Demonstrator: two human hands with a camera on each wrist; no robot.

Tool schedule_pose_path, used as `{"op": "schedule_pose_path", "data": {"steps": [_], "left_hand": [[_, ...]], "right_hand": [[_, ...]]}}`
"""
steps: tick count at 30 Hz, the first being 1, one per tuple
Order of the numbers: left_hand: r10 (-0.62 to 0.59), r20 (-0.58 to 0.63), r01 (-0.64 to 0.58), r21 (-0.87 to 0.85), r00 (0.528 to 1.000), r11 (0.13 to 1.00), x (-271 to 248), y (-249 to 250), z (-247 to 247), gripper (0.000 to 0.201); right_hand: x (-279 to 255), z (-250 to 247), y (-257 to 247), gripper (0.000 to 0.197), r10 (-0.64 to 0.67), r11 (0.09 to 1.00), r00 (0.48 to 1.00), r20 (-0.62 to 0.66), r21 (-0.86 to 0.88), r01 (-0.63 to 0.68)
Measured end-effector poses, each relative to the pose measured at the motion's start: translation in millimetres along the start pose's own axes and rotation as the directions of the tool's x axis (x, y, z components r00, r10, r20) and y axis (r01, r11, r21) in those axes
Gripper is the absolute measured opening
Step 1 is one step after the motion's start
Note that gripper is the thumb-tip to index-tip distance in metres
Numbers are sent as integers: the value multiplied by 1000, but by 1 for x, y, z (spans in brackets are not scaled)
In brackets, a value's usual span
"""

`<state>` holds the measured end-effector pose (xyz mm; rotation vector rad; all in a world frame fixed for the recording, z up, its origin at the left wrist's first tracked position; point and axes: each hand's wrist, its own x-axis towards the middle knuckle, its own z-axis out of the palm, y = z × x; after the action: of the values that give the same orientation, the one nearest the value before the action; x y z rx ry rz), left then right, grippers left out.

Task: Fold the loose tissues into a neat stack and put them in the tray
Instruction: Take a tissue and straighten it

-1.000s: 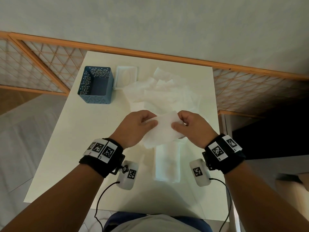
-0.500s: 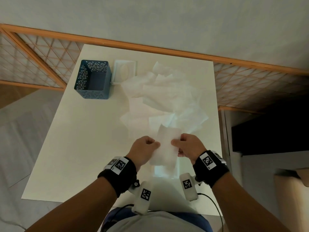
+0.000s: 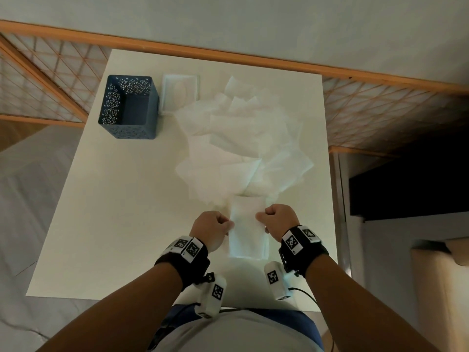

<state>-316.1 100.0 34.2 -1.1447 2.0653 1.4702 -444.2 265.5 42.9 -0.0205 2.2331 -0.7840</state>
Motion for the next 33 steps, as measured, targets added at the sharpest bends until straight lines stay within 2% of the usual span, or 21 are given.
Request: {"op": "schedule_pose_path", "data": {"steps": [7,16,23,28,33], "left_hand": [[-39,9,38,68,999,997,6,3,8,29],[-40,-13,42,157,999,987,11,6,8,36],[-48,-21,51,163,999,985,10,3,5,35],[-46,-66,56,152,997,987,5,10,-6,44],[-19,-114,29,90,993,995,-2,17,-21,44]], "right_hand": [[7,1,6,26,52,996,999,6,-79,-51],[11,7,15,27,67,996,998,8,-64,-66],[7,2,8,41,52,995,998,-33,-82,-54],[9,-25,-31,38,-51,992,987,-149,-118,33],[35,-38,-87,43,-293,936,927,-235,-266,229]]}}
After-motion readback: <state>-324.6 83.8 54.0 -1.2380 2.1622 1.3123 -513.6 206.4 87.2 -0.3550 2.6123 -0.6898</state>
